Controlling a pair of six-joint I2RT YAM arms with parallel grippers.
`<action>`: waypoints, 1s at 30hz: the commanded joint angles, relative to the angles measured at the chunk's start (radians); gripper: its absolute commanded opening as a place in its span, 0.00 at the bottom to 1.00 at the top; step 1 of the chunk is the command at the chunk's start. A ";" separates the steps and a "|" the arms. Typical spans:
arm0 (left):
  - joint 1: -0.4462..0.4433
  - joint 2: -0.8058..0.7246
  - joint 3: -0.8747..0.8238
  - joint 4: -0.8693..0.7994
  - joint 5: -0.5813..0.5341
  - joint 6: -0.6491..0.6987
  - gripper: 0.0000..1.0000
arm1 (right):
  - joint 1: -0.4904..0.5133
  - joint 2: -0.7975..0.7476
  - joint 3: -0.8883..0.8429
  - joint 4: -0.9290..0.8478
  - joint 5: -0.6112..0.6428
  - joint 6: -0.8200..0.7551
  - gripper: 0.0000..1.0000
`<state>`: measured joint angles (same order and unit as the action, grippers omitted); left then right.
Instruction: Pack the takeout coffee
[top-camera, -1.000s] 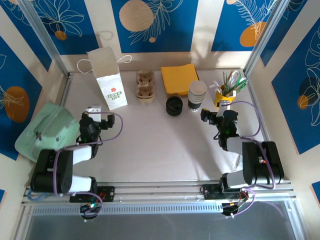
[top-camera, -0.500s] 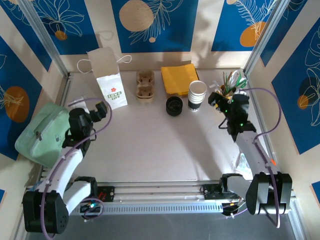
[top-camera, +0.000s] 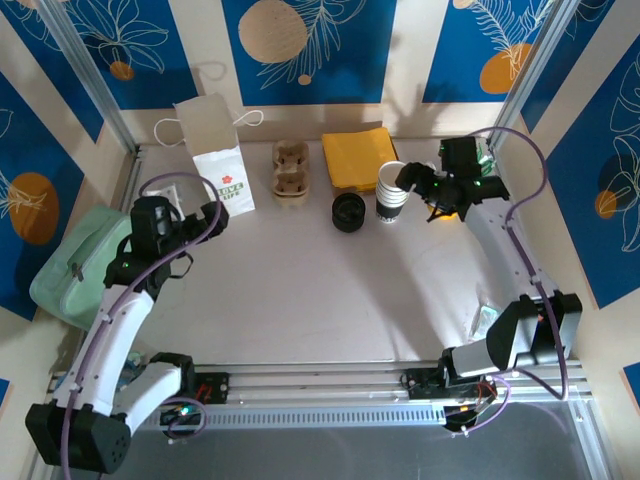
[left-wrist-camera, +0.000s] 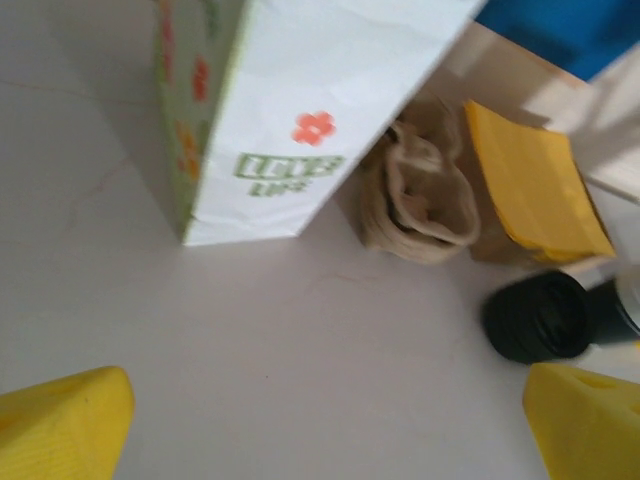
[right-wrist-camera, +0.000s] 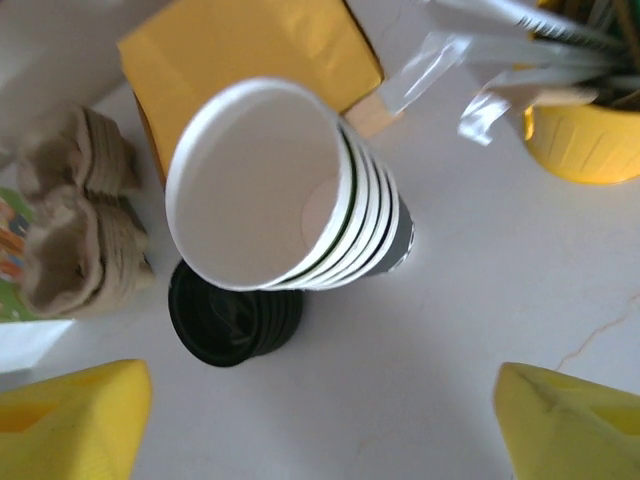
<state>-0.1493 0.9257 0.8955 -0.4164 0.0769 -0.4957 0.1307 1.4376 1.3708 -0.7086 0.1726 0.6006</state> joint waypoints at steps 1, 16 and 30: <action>-0.027 -0.023 0.034 -0.069 0.100 0.027 0.99 | 0.028 0.070 0.097 -0.120 0.052 -0.012 0.80; -0.035 -0.027 0.034 -0.097 0.133 0.043 0.99 | 0.058 0.305 0.326 -0.146 0.165 -0.040 0.64; -0.035 -0.035 0.019 -0.098 0.121 0.027 0.99 | 0.040 0.372 0.349 -0.132 0.153 -0.059 0.41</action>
<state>-0.1783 0.9039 0.9081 -0.5068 0.1909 -0.4702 0.1753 1.7908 1.6943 -0.8364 0.3302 0.5476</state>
